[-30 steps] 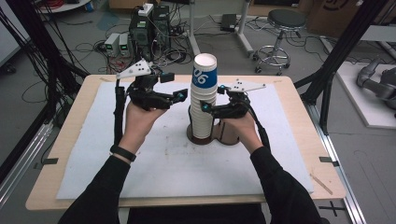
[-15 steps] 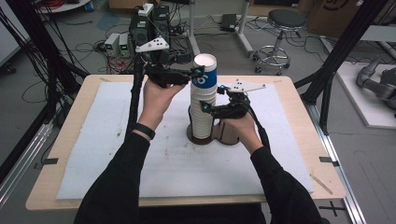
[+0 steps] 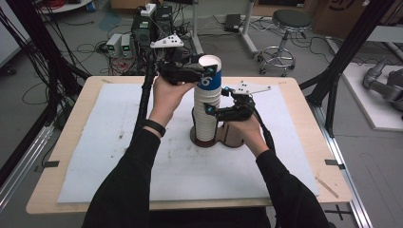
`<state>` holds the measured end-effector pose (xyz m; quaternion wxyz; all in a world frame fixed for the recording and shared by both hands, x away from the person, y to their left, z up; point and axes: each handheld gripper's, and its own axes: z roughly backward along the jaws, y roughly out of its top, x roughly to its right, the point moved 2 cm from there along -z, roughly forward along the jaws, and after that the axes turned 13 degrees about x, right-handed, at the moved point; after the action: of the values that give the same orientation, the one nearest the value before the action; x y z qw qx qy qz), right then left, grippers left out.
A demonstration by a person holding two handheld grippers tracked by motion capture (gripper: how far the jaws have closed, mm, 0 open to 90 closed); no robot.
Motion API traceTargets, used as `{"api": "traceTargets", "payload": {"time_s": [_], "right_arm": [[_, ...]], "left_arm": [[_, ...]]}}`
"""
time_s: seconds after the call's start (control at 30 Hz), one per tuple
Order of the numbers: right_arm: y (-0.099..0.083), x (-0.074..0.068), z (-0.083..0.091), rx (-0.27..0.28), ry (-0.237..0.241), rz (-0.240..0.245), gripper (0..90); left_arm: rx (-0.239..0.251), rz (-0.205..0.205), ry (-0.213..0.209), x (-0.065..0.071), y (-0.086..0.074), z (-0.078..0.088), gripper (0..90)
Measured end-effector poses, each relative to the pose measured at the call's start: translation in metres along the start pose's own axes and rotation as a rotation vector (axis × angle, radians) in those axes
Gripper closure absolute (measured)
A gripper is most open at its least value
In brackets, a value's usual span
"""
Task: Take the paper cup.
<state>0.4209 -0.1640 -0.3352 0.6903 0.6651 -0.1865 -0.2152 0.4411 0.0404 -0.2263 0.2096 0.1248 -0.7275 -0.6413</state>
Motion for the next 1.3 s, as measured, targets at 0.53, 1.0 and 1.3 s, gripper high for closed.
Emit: {"api": "traceTargets", "payload": {"time_s": [0.53,1.0,1.3], "right_arm": [[0.000,-0.002,0.000,-0.009,0.006,0.004,15.8],[0.000,-0.002,0.001,-0.013,0.004,0.003,15.7],[0.000,-0.003,0.001,-0.014,0.008,0.002,15.6]], "left_arm": [[0.038,-0.076,-0.001,0.012,0.020,0.002,29.8],[0.076,-0.132,0.017,0.024,0.048,0.005,29.8],[0.096,-0.150,0.017,0.031,0.062,0.009,29.8]]}}
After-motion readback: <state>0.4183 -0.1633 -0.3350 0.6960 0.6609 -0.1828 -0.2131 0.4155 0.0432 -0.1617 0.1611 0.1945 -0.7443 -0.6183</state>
